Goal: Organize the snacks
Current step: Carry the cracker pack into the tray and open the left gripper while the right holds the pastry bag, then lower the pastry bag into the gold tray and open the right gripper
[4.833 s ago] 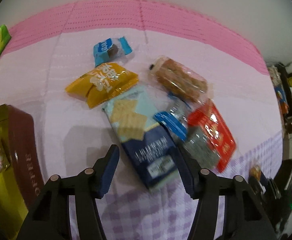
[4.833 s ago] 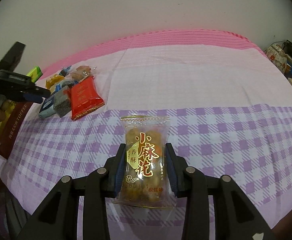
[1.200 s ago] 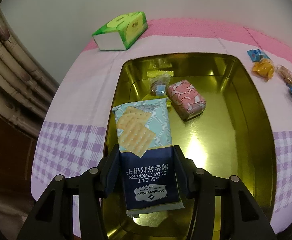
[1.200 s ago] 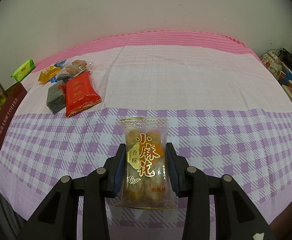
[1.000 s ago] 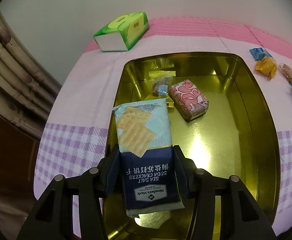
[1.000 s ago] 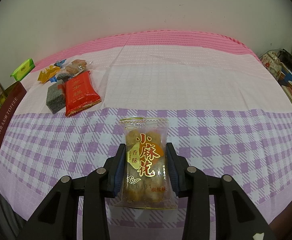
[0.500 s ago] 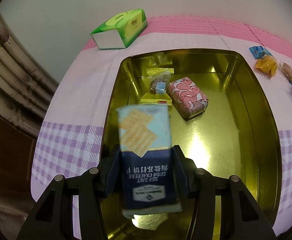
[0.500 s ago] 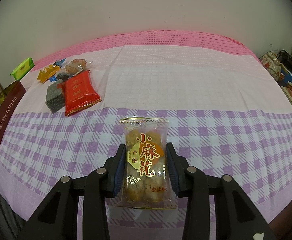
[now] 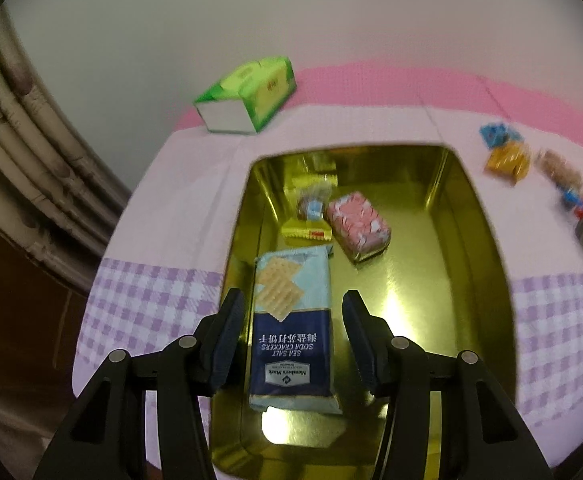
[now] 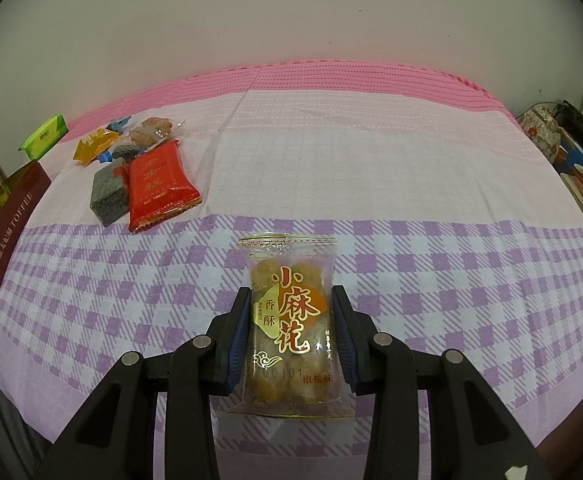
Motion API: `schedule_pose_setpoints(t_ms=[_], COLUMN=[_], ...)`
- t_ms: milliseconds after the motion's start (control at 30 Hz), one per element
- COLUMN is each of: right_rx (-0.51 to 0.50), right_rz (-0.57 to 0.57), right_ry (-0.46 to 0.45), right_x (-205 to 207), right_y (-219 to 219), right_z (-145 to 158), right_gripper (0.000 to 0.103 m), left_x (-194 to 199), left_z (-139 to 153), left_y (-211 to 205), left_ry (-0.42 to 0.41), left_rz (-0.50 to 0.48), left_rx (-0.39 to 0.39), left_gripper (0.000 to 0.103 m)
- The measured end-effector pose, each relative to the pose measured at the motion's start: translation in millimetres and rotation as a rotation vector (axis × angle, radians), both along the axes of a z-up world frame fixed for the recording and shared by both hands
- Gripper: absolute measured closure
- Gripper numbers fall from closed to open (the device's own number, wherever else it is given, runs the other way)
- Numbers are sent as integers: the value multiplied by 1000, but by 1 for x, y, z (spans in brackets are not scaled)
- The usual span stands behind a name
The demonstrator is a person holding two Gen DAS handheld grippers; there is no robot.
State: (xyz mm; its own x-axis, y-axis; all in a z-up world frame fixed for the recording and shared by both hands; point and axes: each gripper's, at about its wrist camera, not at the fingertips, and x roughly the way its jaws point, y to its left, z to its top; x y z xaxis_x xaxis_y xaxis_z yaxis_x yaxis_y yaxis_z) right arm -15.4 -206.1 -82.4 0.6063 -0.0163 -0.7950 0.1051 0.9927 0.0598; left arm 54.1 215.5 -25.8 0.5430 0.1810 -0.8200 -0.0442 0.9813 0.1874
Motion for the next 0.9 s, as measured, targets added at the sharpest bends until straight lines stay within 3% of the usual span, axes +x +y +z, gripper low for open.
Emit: schedule_pose_setpoints(t_ms=[333, 600, 900], right_rx=[16, 50, 101], right_rz=[-10, -7, 111], right_ry=[-13, -22, -39], right_x=[-3, -11, -1], right_y=[-8, -17, 10], right_z=[1, 6, 26], right_gripper=[68, 68, 68], left_x=[-51, -83, -82], left_z=[49, 53, 52], left_y=[-11, 4, 15], left_ry=[-118, -146, -155], left_rz=[17, 89, 119], left_rx=[-25, -45, -58], left_gripper=[51, 51, 51])
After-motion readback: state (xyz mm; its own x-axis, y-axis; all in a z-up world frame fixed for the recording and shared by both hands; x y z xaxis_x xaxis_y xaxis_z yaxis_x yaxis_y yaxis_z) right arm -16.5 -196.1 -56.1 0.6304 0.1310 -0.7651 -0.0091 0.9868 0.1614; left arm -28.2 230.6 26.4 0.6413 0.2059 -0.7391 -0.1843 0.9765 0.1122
